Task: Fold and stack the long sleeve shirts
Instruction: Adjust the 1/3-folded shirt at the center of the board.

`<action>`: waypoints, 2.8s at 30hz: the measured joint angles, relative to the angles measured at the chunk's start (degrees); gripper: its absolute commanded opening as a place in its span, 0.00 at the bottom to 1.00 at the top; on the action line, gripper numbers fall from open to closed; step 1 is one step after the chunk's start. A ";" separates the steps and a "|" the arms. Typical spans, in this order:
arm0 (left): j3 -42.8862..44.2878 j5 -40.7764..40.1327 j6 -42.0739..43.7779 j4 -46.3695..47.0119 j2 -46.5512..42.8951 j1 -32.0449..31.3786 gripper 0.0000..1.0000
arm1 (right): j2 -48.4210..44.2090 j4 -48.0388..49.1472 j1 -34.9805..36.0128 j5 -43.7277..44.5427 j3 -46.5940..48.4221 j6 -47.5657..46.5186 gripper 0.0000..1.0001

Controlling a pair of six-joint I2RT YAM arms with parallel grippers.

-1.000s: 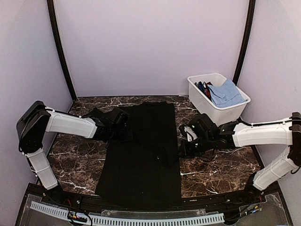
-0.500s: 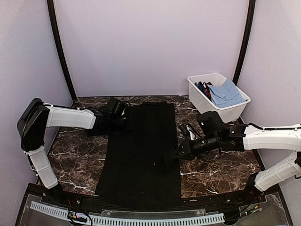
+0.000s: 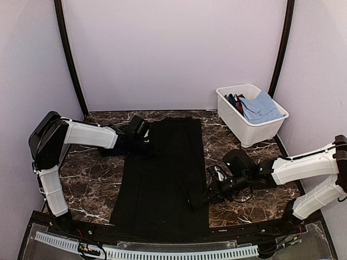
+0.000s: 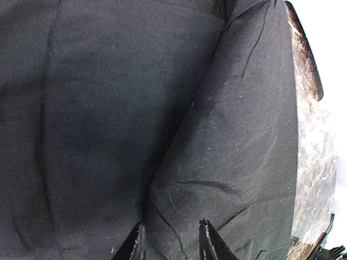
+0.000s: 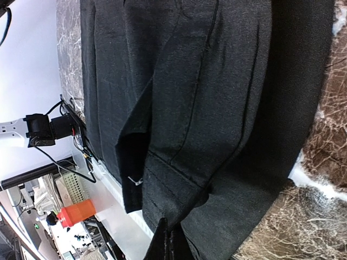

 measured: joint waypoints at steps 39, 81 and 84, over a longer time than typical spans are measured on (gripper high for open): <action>4.55 5.29 4.28 -7.45 3.32 0.94 0.22 | -4.26 -24.81 8.31 20.33 9.44 -1.99 0.35; -0.39 5.81 4.33 -3.87 2.64 2.16 0.22 | 28.13 -31.76 27.85 39.15 32.89 -10.78 0.20; -0.46 5.84 4.33 -3.82 2.64 2.16 0.22 | 28.13 -31.76 27.85 39.06 32.89 -10.73 0.12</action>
